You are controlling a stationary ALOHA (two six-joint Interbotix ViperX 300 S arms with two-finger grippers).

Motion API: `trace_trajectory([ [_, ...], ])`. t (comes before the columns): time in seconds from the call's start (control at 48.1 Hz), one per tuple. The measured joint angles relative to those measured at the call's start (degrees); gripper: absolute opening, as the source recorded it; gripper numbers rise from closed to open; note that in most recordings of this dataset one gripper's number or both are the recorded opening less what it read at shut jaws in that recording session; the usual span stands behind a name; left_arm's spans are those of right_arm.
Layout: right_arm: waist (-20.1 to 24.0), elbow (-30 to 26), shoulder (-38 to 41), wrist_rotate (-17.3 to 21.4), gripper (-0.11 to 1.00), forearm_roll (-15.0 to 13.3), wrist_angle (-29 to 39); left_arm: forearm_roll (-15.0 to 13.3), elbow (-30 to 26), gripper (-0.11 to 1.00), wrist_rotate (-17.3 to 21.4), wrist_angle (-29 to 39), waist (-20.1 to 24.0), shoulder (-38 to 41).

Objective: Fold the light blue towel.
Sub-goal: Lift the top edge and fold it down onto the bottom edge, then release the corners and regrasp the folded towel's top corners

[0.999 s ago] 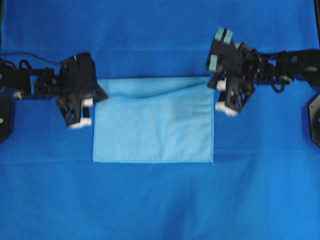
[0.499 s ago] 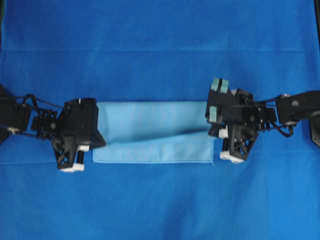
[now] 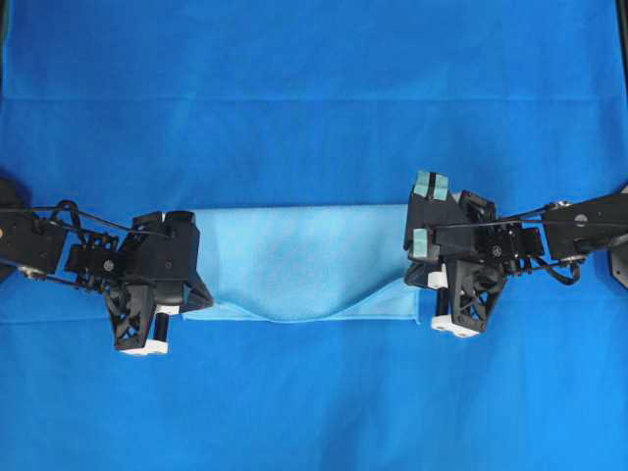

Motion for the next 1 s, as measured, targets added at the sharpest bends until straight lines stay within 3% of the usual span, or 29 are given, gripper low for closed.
trace_trajectory([
  [0.104,0.0,-0.1,0.4,0.0,0.02,0.0,-0.2,0.0,0.0,0.19,0.0,0.0,0.0,0.0],
  [0.187,0.0,-0.2,1.0,0.0,0.04,0.2,-0.3,0.1,0.0,0.44,0.0,0.0,0.0,0.1],
  [0.291,0.1,-0.8,1.3,0.0,0.33,0.0,-0.5,0.0,0.0,0.69,0.2,0.0,0.1,0.0],
  [0.375,0.2,-1.3,1.3,-0.4,0.57,0.0,-0.4,0.0,0.0,0.68,0.7,0.3,0.0,-0.3],
  [0.437,0.3,-1.7,1.1,-0.6,0.67,-0.2,-0.1,0.0,0.0,0.65,1.0,0.9,0.1,-1.1],
  [0.666,-0.7,-2.5,-2.7,-0.9,0.63,-3.6,1.0,0.0,0.0,0.64,3.6,4.0,4.2,-5.6],
  [0.999,-10.6,-1.1,-0.7,-0.6,0.63,-6.5,1.1,0.0,0.4,0.64,9.7,4.0,14.5,-4.6],
])
